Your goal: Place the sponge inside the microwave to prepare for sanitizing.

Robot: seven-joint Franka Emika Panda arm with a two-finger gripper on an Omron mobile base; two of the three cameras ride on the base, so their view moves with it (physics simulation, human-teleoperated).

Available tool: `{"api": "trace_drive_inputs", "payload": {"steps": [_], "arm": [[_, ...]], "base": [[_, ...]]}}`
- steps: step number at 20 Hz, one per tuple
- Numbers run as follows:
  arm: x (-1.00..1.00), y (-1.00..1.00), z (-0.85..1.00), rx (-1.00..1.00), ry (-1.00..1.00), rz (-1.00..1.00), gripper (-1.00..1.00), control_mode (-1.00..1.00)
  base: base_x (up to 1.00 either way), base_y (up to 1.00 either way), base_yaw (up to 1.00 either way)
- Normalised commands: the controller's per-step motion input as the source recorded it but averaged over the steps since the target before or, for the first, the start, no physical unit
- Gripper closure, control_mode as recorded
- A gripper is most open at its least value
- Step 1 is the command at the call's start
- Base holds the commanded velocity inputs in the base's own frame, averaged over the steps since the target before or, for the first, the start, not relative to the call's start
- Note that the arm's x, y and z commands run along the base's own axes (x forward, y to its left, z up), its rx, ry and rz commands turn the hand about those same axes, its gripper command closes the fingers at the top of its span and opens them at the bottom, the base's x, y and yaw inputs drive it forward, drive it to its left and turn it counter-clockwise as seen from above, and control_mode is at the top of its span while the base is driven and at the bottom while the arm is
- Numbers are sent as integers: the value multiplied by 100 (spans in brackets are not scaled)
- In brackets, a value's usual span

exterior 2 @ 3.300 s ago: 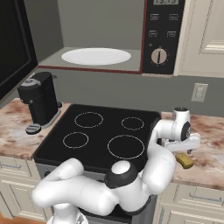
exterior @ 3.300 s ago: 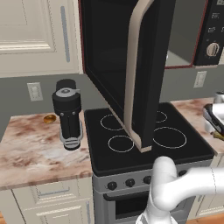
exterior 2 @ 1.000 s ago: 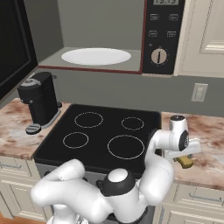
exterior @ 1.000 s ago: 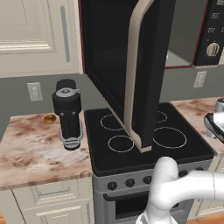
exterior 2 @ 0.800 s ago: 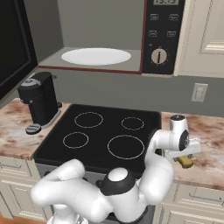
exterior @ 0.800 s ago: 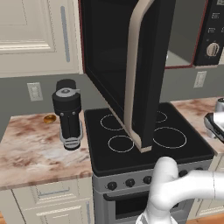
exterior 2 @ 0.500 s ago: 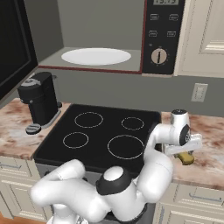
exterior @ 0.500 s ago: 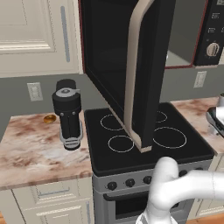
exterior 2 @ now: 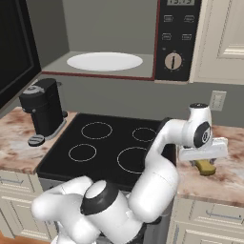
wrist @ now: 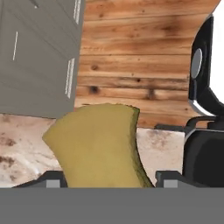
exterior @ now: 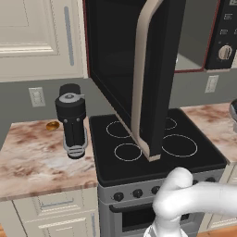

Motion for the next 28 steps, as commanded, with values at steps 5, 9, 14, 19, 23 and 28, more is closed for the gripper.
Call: {"api": "trace_drive_inputs", "payload": {"steps": [5,9,14,19,23,28], "arm": [[-100,5,93,0,0,0,100,-100],[-99,28,73,0,0,0,100,-100],[-58,53,29,0,-12,0,100,-100],[-3,71,23,0,-19,0,100,-100],[0,64,34,0,-27,0,100,-100],[0,57,23,0,-18,0,100,-100]], "base": [[0,0,0],[0,0,0],[0,0,0],[0,0,0],[0,0,0],[0,0,0]]}}
